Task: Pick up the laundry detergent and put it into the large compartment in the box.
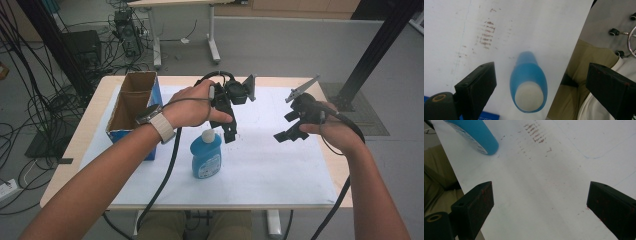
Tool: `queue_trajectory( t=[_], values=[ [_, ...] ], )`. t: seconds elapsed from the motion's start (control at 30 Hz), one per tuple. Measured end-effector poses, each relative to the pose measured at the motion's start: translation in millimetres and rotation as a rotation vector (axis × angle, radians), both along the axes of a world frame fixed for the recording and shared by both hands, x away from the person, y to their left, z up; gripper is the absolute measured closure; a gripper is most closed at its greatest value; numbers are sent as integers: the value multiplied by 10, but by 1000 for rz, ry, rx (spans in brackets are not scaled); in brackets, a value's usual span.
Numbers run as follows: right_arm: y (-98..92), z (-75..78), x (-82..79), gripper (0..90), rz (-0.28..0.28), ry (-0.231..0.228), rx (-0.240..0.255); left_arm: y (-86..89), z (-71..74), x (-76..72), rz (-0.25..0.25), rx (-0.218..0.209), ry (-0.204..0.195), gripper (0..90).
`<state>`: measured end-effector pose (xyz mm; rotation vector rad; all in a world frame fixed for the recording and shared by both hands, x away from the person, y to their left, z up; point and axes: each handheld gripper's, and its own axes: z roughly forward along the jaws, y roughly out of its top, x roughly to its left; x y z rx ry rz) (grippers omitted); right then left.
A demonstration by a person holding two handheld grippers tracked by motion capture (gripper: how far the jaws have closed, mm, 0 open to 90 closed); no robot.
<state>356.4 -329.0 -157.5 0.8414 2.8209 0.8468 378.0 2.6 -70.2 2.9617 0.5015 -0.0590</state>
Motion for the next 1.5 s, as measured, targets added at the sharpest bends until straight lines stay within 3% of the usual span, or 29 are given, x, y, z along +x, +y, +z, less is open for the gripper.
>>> queue_trajectory(
  t=[0.93,1.5],
  values=[
    [17,8,-21,70,2,1,3,112,-78,-47,16,7,5,91],
    [96,-17,31,71,19,7,0,178,-275,-46,31,33,17,91]
  ],
)
